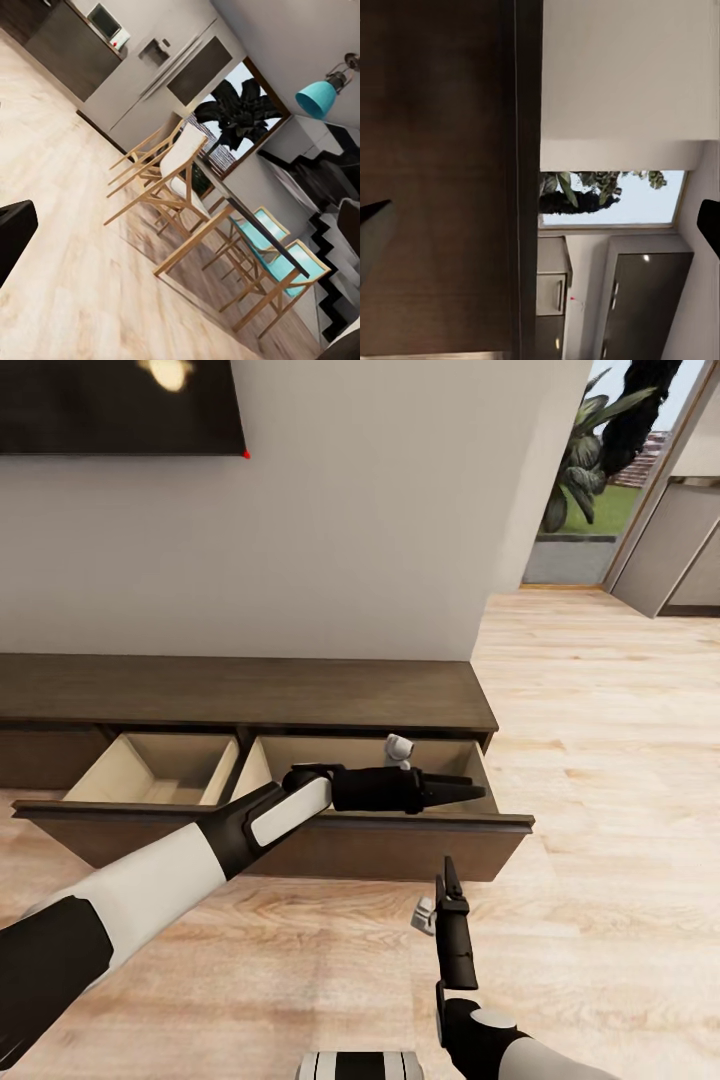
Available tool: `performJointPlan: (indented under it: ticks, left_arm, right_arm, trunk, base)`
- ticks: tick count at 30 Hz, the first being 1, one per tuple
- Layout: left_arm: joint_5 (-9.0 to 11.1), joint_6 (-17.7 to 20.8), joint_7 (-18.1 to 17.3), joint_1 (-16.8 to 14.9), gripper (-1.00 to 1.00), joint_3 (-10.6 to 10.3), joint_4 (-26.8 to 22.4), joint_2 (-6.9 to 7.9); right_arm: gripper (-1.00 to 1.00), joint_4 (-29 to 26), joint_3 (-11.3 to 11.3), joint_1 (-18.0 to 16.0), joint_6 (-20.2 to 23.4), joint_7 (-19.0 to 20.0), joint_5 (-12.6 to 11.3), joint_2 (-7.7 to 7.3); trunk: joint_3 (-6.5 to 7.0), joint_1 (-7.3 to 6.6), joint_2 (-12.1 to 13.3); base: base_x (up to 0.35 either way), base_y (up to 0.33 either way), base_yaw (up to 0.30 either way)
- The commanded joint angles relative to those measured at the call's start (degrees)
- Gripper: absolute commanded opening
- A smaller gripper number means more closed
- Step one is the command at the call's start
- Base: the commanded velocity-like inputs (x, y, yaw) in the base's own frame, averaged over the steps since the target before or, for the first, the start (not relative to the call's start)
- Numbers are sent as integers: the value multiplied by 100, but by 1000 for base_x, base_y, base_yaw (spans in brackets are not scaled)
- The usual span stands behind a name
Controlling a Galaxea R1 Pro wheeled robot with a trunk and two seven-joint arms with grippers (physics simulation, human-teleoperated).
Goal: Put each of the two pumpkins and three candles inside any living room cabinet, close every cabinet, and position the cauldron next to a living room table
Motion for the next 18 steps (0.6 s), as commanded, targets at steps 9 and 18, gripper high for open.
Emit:
performJointPlan:
  ticks: [9, 18]
  left_arm:
    - [-5, 0, 44, 0, 100, -6, 26, -22]
    - [-17, 8, 104, 0, 100, -6, 323, -32]
  right_arm:
    - [100, 55, -17, 79, -8, -43, -126, -441]
    - [100, 50, -38, 259, -687, 55, -2449, -2018]
  trunk:
    - [0, 0, 0]
    - [0, 0, 0]
  base:
    - [0, 0, 0]
    - [0, 0, 0]
